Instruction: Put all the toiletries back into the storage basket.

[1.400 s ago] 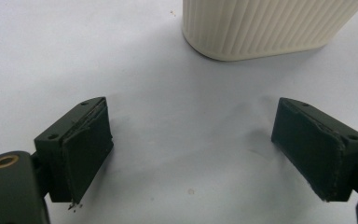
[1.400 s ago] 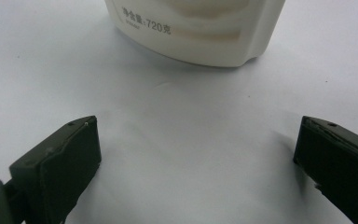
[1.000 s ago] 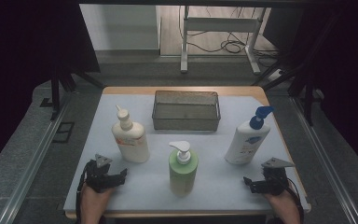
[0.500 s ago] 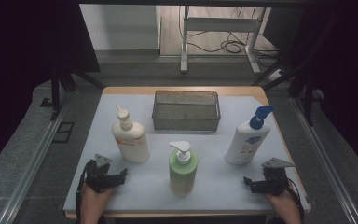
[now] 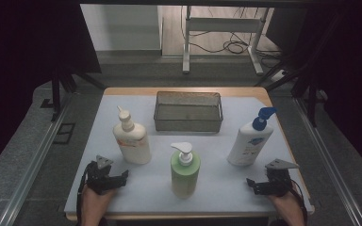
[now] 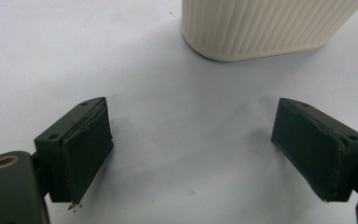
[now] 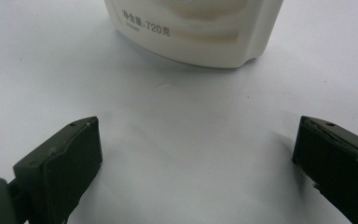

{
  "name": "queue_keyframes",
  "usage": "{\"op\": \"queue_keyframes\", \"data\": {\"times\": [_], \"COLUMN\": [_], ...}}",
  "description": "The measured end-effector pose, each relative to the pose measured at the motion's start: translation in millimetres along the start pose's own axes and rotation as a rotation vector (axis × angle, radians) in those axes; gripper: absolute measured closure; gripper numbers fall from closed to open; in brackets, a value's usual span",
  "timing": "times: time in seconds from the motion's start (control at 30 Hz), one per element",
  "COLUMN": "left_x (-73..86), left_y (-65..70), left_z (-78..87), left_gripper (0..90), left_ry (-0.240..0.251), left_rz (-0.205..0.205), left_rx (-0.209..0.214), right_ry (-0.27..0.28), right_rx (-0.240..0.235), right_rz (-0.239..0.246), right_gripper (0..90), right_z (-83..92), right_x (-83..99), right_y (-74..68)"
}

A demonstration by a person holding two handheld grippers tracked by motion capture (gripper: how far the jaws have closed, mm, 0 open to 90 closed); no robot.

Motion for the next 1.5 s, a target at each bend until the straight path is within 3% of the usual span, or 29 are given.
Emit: {"op": "queue_keyframes", "data": {"times": [0.57, 0.8, 0.97, 1.17, 1.5], "left_x": [0.1, 0.1, 0.1, 0.1, 0.1], "left_y": [-0.2, -0.2, -0.2, -0.2, -0.1], "left_z": [0.0, -0.1, -0.1, -0.1, -0.2], "left_gripper": [11.8, 11.8, 11.8, 11.8, 11.8], "left_ry": [0.0, 0.0, 0.0, 0.0, 0.001], "left_rz": [0.001, 0.001, 0.001, 0.001, 0.001], "left_rx": [0.002, 0.002, 0.002, 0.001, 0.001], "right_ry": [0.016, 0.043, 0.055, 0.088, 0.094], "right_rx": [-0.02, -0.033, -0.058, -0.051, -0.042], "right_rz": [0.015, 0.053, 0.034, 0.048, 0.005], "right_gripper": [2.7, 2.6, 3.5, 4.8, 11.0], "right_z": [4.2, 8.0, 9.0, 13.8, 19.8], "right_x": [-0.3, -4.9, -5.8, -11.2, -14.7], "right_y": [2.4, 0.7, 1.9, 6.2, 17.3]}}
Point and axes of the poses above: each handheld gripper's, and its own axes: z roughly backward along the jaws, x roughly out of its underside, y roughly to its right, the point moved 6 cm from there along -z, roughly forward along the jaws, and after that the axes turned 10 degrees about -x, right-handed, at the moved point
